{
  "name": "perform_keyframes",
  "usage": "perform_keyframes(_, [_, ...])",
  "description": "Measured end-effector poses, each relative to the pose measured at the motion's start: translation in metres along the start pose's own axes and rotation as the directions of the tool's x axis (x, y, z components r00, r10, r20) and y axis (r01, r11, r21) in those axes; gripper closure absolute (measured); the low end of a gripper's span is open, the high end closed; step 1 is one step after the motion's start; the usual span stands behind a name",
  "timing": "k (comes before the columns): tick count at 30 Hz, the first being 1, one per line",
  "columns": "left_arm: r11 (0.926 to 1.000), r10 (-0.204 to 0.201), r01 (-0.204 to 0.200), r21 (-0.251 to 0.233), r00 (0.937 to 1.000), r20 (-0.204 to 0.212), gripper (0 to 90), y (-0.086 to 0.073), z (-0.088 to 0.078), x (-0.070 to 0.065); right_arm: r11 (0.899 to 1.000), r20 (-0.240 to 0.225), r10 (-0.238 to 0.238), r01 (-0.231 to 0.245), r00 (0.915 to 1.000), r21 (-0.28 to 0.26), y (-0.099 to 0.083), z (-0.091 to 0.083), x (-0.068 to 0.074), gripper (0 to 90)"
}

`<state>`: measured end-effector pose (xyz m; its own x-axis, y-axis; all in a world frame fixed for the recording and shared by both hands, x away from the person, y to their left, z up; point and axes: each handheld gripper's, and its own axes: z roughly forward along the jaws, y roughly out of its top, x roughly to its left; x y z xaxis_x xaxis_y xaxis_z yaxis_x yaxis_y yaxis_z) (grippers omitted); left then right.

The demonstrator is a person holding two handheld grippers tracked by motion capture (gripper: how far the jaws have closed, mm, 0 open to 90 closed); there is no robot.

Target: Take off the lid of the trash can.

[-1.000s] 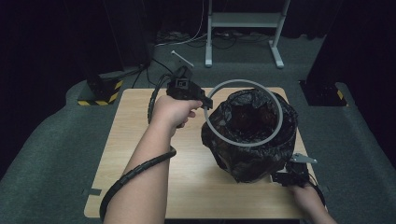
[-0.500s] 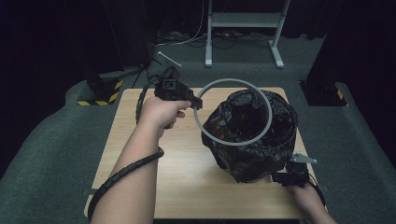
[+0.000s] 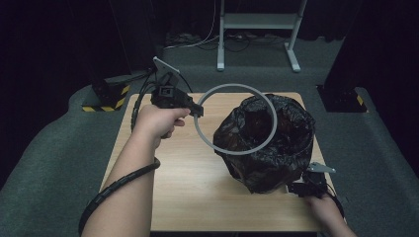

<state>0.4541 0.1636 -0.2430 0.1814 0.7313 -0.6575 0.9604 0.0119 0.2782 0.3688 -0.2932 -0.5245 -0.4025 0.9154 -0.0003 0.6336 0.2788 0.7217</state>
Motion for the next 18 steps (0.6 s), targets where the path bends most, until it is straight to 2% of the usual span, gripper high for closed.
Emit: perform_keyframes(18, [0.9995,-0.028,0.028,-0.018,0.9996,-0.002,80.7,-0.009,-0.019,0.025,1.000,0.000,0.000,0.000,1.0000,0.000,0.000,0.000,0.000,10.2])
